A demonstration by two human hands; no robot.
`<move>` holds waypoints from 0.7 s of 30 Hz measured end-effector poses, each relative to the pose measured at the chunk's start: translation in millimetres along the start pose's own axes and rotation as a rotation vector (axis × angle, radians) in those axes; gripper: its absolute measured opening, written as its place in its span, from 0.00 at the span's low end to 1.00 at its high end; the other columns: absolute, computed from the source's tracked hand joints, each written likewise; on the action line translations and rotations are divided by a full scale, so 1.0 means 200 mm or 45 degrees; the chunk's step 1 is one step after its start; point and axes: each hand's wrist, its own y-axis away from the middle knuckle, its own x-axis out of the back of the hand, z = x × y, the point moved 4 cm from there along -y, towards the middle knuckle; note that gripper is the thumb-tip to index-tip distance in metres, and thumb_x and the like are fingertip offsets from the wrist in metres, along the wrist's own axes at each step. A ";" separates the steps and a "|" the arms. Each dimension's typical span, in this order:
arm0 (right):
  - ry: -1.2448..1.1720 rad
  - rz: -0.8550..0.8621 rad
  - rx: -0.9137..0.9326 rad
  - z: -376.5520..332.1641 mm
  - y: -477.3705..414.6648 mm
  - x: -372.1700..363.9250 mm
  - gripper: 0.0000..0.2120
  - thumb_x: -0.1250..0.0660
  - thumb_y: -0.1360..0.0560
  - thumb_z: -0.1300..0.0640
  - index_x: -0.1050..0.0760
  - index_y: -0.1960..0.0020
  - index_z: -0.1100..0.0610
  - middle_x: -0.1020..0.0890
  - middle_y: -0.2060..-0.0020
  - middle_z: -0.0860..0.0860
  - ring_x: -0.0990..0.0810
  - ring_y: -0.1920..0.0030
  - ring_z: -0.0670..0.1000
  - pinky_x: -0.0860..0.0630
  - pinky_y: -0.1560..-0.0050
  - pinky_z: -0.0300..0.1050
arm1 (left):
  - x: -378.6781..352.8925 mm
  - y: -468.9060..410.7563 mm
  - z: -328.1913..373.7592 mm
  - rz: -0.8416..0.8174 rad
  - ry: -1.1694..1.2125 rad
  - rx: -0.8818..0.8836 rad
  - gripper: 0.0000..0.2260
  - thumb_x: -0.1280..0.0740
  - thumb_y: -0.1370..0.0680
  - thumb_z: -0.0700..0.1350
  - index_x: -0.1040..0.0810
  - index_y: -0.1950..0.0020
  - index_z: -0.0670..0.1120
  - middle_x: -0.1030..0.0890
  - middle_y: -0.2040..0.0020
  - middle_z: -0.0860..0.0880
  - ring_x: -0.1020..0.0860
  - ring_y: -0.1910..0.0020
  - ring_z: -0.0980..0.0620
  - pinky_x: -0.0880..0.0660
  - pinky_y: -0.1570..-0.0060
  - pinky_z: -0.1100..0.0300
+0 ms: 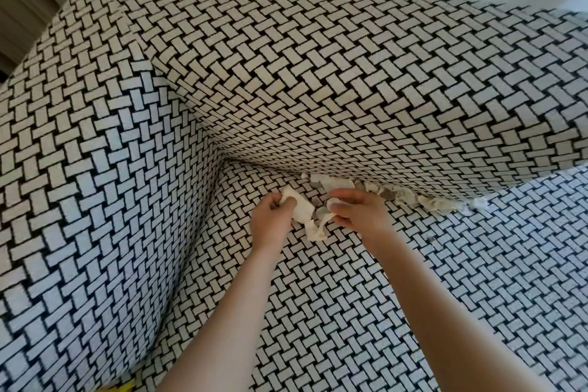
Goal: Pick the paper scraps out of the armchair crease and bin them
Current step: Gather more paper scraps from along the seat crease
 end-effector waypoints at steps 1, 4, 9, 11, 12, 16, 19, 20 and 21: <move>0.181 0.031 0.068 -0.01 0.00 0.00 0.09 0.34 0.27 0.68 0.21 0.50 0.60 0.21 0.59 0.49 0.22 0.61 0.46 0.24 0.63 0.33 | 0.02 0.00 0.00 0.023 -0.008 0.030 0.03 0.36 0.24 0.42 0.26 0.54 0.43 0.25 0.61 0.51 0.29 0.65 0.57 0.36 0.69 0.65; 0.721 0.104 0.311 -0.02 0.01 -0.01 0.11 0.38 0.25 0.64 0.21 0.47 0.56 0.21 0.56 0.46 0.27 0.67 0.42 0.32 0.70 0.26 | 0.06 -0.01 0.00 0.036 -0.053 0.053 0.05 0.36 0.24 0.44 0.26 0.57 0.44 0.26 0.63 0.52 0.30 0.67 0.59 0.36 0.71 0.66; 1.262 0.168 0.389 -0.03 0.03 -0.01 0.12 0.39 0.25 0.60 0.22 0.45 0.51 0.19 0.49 0.49 0.22 0.58 0.48 0.24 0.54 0.42 | 0.11 -0.01 0.03 0.126 -0.328 -0.147 0.15 0.31 0.27 0.50 0.28 0.69 0.44 0.28 0.73 0.51 0.30 0.73 0.54 0.37 0.77 0.69; 1.525 0.218 0.366 -0.04 0.03 -0.01 0.11 0.38 0.24 0.57 0.23 0.45 0.48 0.18 0.49 0.49 0.23 0.46 0.52 0.35 0.35 0.53 | 0.10 -0.02 0.04 0.116 -0.487 -0.232 0.07 0.30 0.29 0.45 0.26 0.61 0.44 0.27 0.70 0.51 0.31 0.74 0.54 0.38 0.77 0.66; 1.575 0.239 0.373 -0.04 0.03 -0.01 0.10 0.38 0.24 0.56 0.22 0.46 0.47 0.18 0.50 0.48 0.24 0.44 0.51 0.42 0.31 0.56 | 0.09 -0.02 0.05 0.110 -0.547 -0.290 0.07 0.30 0.29 0.43 0.26 0.56 0.45 0.26 0.66 0.51 0.31 0.74 0.55 0.39 0.78 0.67; 1.152 0.250 0.658 -0.09 0.06 -0.01 0.06 0.35 0.26 0.60 0.21 0.54 0.51 0.18 0.55 0.47 0.23 0.49 0.48 0.31 0.40 0.48 | -0.01 -0.02 0.07 -0.011 -0.868 -0.605 0.15 0.32 0.26 0.47 0.25 0.40 0.48 0.23 0.49 0.46 0.24 0.52 0.48 0.25 0.57 0.59; 0.531 0.183 0.547 -0.08 0.09 -0.01 0.05 0.36 0.25 0.64 0.26 0.57 0.54 0.19 0.57 0.49 0.22 0.55 0.46 0.29 0.58 0.30 | -0.07 -0.02 0.05 -0.054 -0.977 -0.605 0.13 0.33 0.25 0.47 0.25 0.41 0.47 0.22 0.47 0.44 0.24 0.48 0.44 0.24 0.51 0.50; 0.257 0.140 0.438 -0.07 0.09 -0.02 0.07 0.37 0.25 0.65 0.28 0.58 0.55 0.20 0.60 0.50 0.22 0.59 0.46 0.28 0.61 0.31 | -0.07 -0.02 0.05 -0.046 -0.964 -0.572 0.12 0.32 0.25 0.46 0.25 0.43 0.46 0.22 0.48 0.44 0.24 0.48 0.44 0.25 0.51 0.50; -0.030 0.091 0.297 -0.06 0.09 -0.03 0.09 0.40 0.24 0.68 0.30 0.59 0.56 0.20 0.63 0.52 0.22 0.65 0.47 0.26 0.65 0.33 | -0.07 -0.03 0.05 -0.038 -0.954 -0.545 0.10 0.32 0.25 0.45 0.25 0.45 0.44 0.22 0.49 0.44 0.25 0.49 0.44 0.25 0.51 0.51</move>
